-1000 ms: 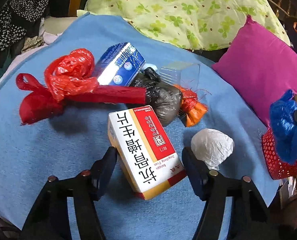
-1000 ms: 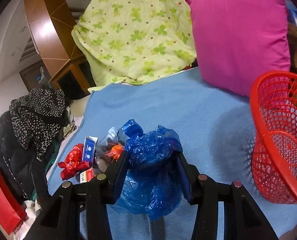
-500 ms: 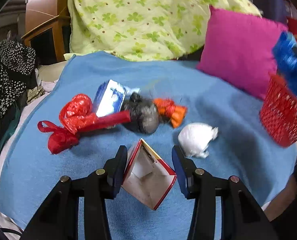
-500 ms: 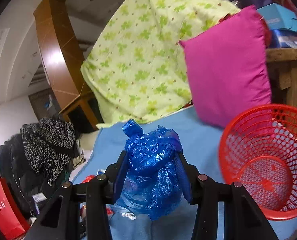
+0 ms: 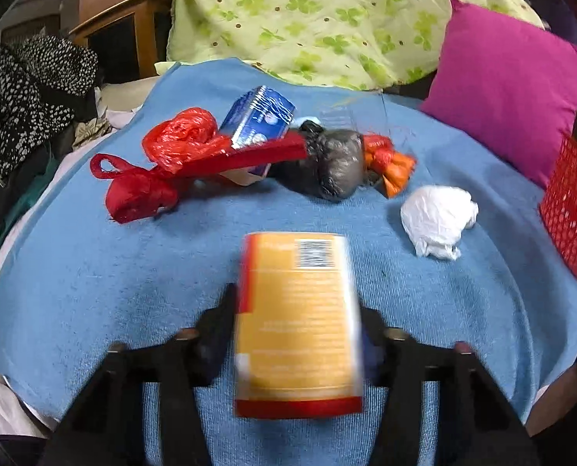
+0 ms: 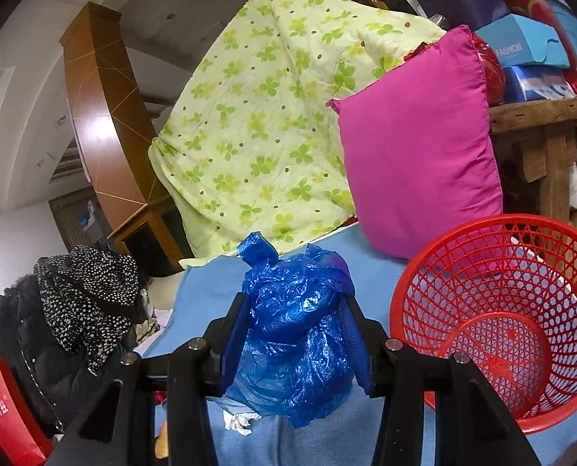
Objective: Collect trash
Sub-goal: 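Carry both items to the red wastebasket and open both grippers to drop them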
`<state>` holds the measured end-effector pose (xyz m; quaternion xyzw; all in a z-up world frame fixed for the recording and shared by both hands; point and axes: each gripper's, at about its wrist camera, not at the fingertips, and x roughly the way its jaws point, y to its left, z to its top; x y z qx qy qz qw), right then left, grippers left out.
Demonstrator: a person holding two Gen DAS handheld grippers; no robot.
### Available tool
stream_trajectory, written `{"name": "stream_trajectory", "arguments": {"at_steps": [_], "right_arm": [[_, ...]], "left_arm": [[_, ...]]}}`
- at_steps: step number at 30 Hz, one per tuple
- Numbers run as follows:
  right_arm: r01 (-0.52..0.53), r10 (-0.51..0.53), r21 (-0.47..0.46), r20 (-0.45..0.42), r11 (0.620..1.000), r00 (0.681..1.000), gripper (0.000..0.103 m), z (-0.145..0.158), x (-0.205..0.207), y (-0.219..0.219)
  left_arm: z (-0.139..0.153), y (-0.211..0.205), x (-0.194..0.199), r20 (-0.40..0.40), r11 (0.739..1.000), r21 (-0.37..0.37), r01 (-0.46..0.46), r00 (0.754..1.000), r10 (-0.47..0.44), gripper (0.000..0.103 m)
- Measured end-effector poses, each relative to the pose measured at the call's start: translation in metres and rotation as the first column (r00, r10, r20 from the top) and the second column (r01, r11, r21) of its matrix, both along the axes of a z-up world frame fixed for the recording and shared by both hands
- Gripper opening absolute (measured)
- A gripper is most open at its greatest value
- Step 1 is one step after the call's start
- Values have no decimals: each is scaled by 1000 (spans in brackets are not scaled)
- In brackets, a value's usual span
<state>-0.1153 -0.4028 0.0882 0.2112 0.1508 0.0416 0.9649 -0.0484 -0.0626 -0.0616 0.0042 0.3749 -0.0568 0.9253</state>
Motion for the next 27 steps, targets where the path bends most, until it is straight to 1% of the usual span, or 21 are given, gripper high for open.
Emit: {"name": "stream_trajectory", "arguments": {"at_steps": [3, 4, 5, 7, 10, 11, 13, 14, 16, 18, 19, 21, 22, 24, 25, 27], "right_arm": [[11, -11, -6, 14, 1000, 1000, 50, 1, -2, -1], [17, -17, -3, 17, 1000, 1000, 50, 2, -3, -2], [24, -25, 3, 23, 1000, 999, 50, 3, -5, -4], [42, -42, 8, 36, 999, 998, 50, 5, -9, -10], [89, -90, 16, 61, 996, 994, 50, 8, -20, -24], [110, -111, 26, 65, 994, 992, 50, 8, -24, -32], [148, -152, 59, 68, 987, 986, 50, 8, -31, -48], [168, -174, 84, 66, 982, 983, 50, 6, -34, -59], [217, -225, 123, 58, 968, 973, 50, 2, -41, -78], [256, -266, 166, 43, 952, 963, 51, -2, -47, -97], [278, -289, 197, 30, 940, 957, 51, -6, -51, -108], [315, -326, 238, 7, 919, 945, 52, -13, -56, -125], [332, -342, 250, -4, 910, 940, 52, -15, -58, -131], [370, -378, 279, -24, 886, 925, 52, -20, -65, -145], [378, -387, 292, -27, 879, 921, 55, -22, -68, -151], [393, -399, 308, -45, 867, 916, 59, -25, -70, -159]], "left_arm": [[8, -3, -2, 41, 1000, 15, 16, 999, -16, 47], [11, -5, -2, 46, 1000, 15, 22, 999, -23, 47], [16, -7, -3, 46, 1000, -1, 29, 999, -29, 47], [32, -16, -7, 70, 998, -20, 62, 996, -60, 47], [68, -47, -11, 126, 987, -24, 158, 980, -154, 47], [83, -62, -13, 152, 978, -34, 206, 968, -199, 47], [109, -92, -16, 191, 957, -26, 288, 941, -278, 47], [123, -110, -17, 212, 944, -20, 330, 924, -318, 47], [147, -143, -16, 239, 915, -31, 403, 892, -384, 48], [165, -174, -10, 232, 883, -59, 465, 867, -441, 48], [174, -193, -6, 219, 862, -86, 499, 854, -472, 48], [183, -221, 0, 203, 829, -122, 545, 832, -517, 48], [186, -234, 2, 196, 815, -127, 565, 820, -537, 49], [189, -260, 3, 179, 797, -130, 589, 805, -566, 49], [189, -275, 5, 159, 782, -138, 608, 793, -588, 49], [184, -293, 12, 121, 759, -153, 633, 774, -621, 51]]}}
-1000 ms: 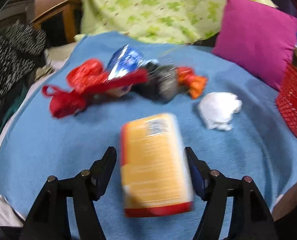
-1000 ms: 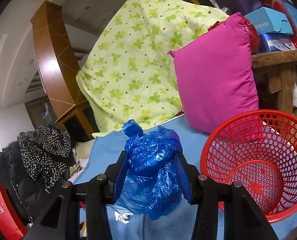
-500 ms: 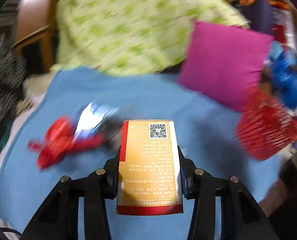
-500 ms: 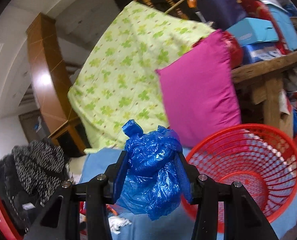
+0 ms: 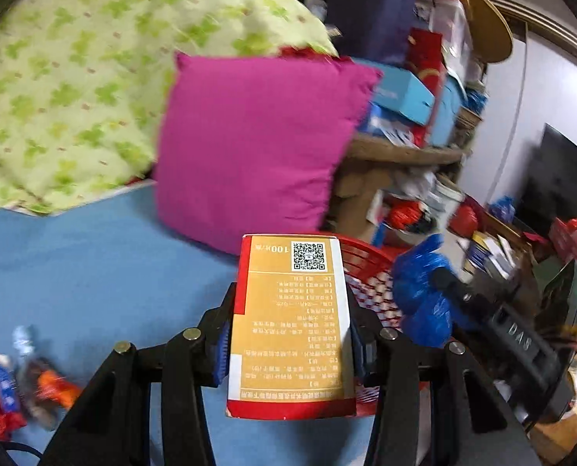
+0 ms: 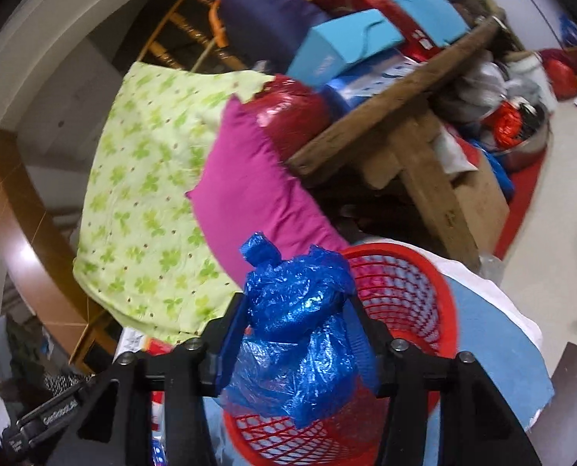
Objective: Collect trash
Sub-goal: 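Carry both items to the red wastebasket and open both grippers to drop them, then grasp the crumpled white paper with the right gripper while the left grasps the red bag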
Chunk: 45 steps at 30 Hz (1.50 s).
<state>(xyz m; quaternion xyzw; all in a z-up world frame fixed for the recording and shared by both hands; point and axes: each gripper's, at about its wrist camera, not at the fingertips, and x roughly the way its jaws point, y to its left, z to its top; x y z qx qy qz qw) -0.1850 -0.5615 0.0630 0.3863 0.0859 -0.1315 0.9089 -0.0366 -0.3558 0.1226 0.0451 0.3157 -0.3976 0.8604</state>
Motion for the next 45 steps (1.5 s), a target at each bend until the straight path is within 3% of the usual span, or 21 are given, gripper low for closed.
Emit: {"name": "stream_trajectory", "arguments": {"at_steps": [2, 3, 9, 13, 16, 19, 22, 25, 26, 29, 31, 36, 40, 45], "right_arm": [[10, -9, 20, -8, 1000, 1000, 66, -2, -1, -6], [16, -16, 27, -8, 999, 1000, 71, -3, -2, -8], [38, -38, 6, 31, 999, 999, 72, 2, -6, -8], [-11, 18, -96, 67, 995, 998, 72, 17, -1, 18], [-81, 106, -228, 97, 970, 990, 72, 34, 9, 58], [-177, 219, -300, 113, 938, 969, 72, 43, 21, 96], [-305, 345, -310, 82, 900, 935, 72, 43, 44, 134], [-443, 462, -284, -1, 850, 887, 72, 35, 75, 171], [-500, 507, -264, -44, 825, 861, 72, 30, 88, 185], [-626, 602, -180, -173, 759, 780, 73, 7, 123, 218], [-694, 655, -87, -265, 714, 708, 72, -16, 148, 241], [-735, 709, 99, -376, 670, 596, 68, -61, 180, 267], [-709, 711, 192, -411, 679, 571, 64, -85, 186, 265], [-681, 718, 271, -433, 680, 545, 55, -103, 196, 264]], "left_arm": [[-3, -16, 2, -13, 1000, 23, 15, 1000, -15, 66], [-5, -19, 4, -10, 999, 30, 15, 1000, -15, 69], [-2, -3, 10, -7, 1000, 20, 3, 1000, -3, 70], [-1, 54, 17, 2, 997, -8, -78, 997, 78, 70], [-10, 120, 19, 9, 978, -25, -209, 978, 209, 71], [-29, 200, 15, 29, 935, -18, -354, 935, 354, 72], [-52, 277, 11, 64, 857, 27, -514, 857, 512, 74], [-76, 346, 9, 82, 758, 81, -647, 762, 642, 74], [-84, 366, 9, 72, 728, 88, -680, 733, 677, 74], [-101, 410, 9, 14, 669, 74, -739, 672, 741, 74], [-111, 423, 13, -21, 649, 69, -757, 650, 760, 74], [-127, 416, 25, -43, 665, 89, -742, 664, 747, 74], [-134, 415, 48, -105, 680, 84, -729, 672, 733, 74], [-132, 418, 80, -122, 685, 42, -727, 677, 726, 74]]}}
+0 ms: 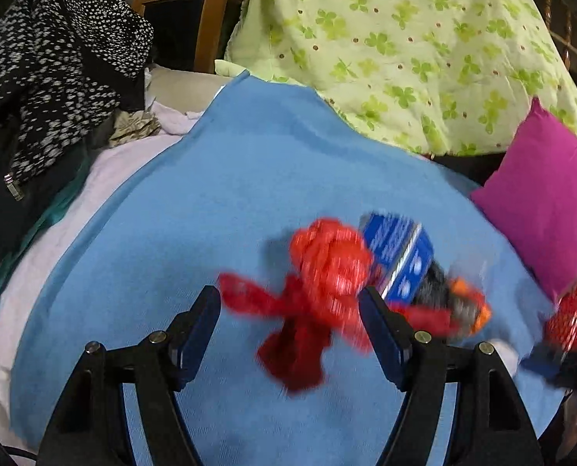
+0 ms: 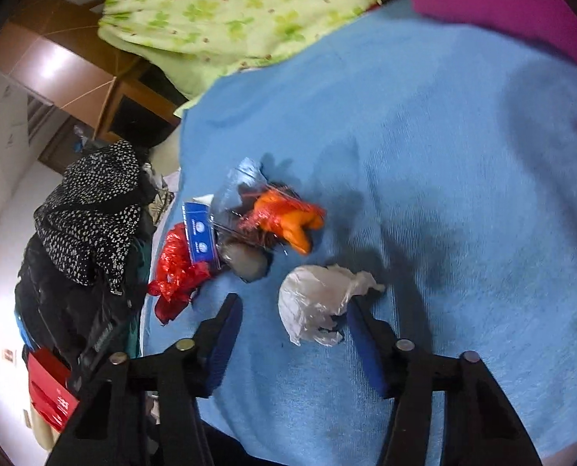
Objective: Collect trash
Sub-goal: 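Grasp the crumpled white paper with the right gripper while the left grasps the red bag, then carry the white paper and red bag to the wastebasket and release both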
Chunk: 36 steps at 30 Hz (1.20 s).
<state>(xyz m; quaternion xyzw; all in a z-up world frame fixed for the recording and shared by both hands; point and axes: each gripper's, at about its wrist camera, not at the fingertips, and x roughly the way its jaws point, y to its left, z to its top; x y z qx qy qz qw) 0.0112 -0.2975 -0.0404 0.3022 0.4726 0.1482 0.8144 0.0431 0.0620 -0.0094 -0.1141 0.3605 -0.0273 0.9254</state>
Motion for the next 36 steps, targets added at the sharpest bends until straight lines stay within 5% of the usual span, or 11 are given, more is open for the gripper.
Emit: {"name": "stream_trajectory", "arguments": {"at_steps": [12, 14, 17, 26, 36], "right_arm": [[30, -31, -11, -54, 999, 998, 53, -17, 20, 11], [33, -35, -32, -58, 999, 998, 53, -19, 22, 14], [23, -30, -91, -73, 996, 997, 38, -24, 27, 22], [29, -4, -215, 116, 976, 993, 30, 11, 8, 29], [97, -52, -165, 256, 982, 965, 30, 42, -13, 6]], "left_arm": [[-21, -11, 59, -81, 987, -142, 72, 993, -84, 73], [-29, -6, 62, -116, 979, -185, 80, 988, -103, 56], [-38, 1, 62, -151, 962, -259, 80, 981, -123, 47], [-2, 8, 23, 30, 926, -348, 148, 989, -147, 39], [36, -14, -19, 220, 932, -238, 272, 950, -220, 39]]}}
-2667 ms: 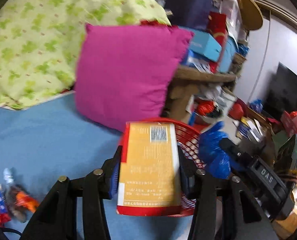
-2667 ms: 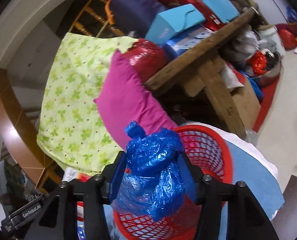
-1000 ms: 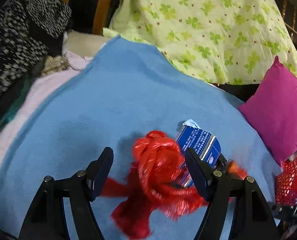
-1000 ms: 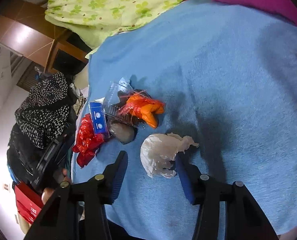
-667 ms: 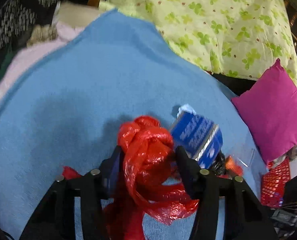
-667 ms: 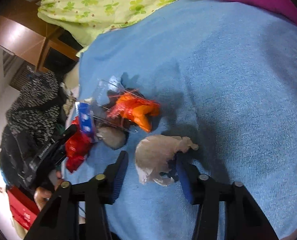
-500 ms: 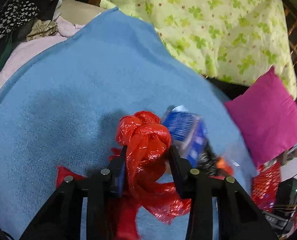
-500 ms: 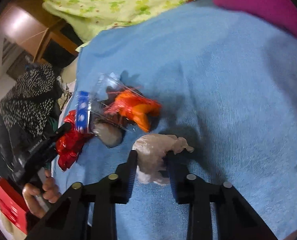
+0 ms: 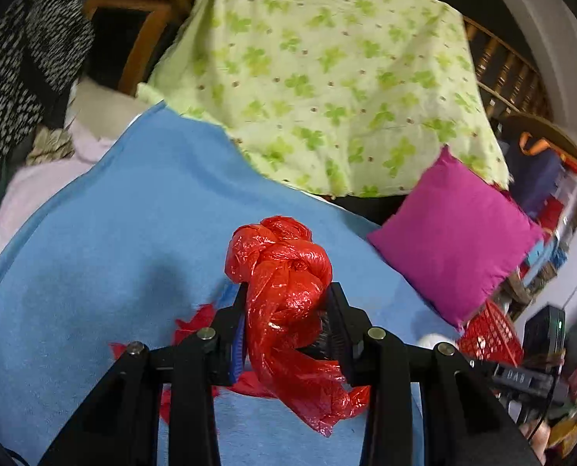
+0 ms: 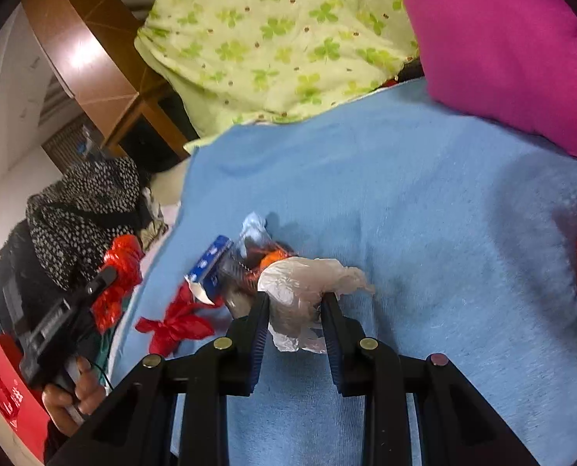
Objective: Collect trash
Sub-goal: 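Carry the white paper and red bag to the wastebasket and release both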
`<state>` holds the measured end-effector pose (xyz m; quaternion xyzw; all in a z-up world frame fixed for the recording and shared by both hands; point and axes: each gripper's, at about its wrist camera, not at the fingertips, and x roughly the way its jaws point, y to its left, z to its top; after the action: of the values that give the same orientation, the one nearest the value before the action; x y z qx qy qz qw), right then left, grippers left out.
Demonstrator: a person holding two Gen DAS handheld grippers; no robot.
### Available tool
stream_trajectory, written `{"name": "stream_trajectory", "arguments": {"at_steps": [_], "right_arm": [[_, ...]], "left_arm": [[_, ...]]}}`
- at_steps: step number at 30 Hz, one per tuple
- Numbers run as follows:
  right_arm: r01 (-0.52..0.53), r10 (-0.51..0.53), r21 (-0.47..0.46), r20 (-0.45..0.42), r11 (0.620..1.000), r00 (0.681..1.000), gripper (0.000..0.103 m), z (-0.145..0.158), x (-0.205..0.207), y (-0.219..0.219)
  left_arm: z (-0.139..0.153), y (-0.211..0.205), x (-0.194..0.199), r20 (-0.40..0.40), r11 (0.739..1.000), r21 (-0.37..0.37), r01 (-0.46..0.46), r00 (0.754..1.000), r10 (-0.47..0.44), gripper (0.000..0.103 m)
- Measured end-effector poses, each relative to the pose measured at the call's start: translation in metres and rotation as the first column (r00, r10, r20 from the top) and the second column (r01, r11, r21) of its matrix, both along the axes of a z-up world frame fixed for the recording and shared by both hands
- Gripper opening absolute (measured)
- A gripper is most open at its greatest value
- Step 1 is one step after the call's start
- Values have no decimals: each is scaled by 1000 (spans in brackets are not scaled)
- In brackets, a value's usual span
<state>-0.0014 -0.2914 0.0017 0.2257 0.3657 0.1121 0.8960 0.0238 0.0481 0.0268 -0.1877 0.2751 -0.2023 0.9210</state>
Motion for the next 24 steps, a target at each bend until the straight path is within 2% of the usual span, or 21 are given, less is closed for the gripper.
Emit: {"name": "stream_trajectory", "arguments": {"at_steps": [4, 9, 12, 17, 24], "right_arm": [[13, -13, -8, 17, 1000, 1000, 30, 6, -3, -2], [24, -23, -13, 53, 1000, 998, 30, 14, -10, -6], [27, -25, -27, 61, 999, 998, 30, 16, -15, -10], [33, -30, -45, 75, 998, 997, 30, 20, -20, -16], [49, -41, -60, 124, 997, 991, 30, 29, -30, -23]], "left_arm": [[5, -26, -8, 23, 997, 65, 42, 999, -43, 39], [8, -66, -25, 68, 977, 191, 91, 992, -106, 39], [6, -80, -26, 59, 970, 223, 93, 992, -108, 39], [-2, -106, -30, 35, 944, 322, 78, 995, -95, 39], [-10, -132, -34, -4, 919, 381, 105, 994, -112, 39]]}}
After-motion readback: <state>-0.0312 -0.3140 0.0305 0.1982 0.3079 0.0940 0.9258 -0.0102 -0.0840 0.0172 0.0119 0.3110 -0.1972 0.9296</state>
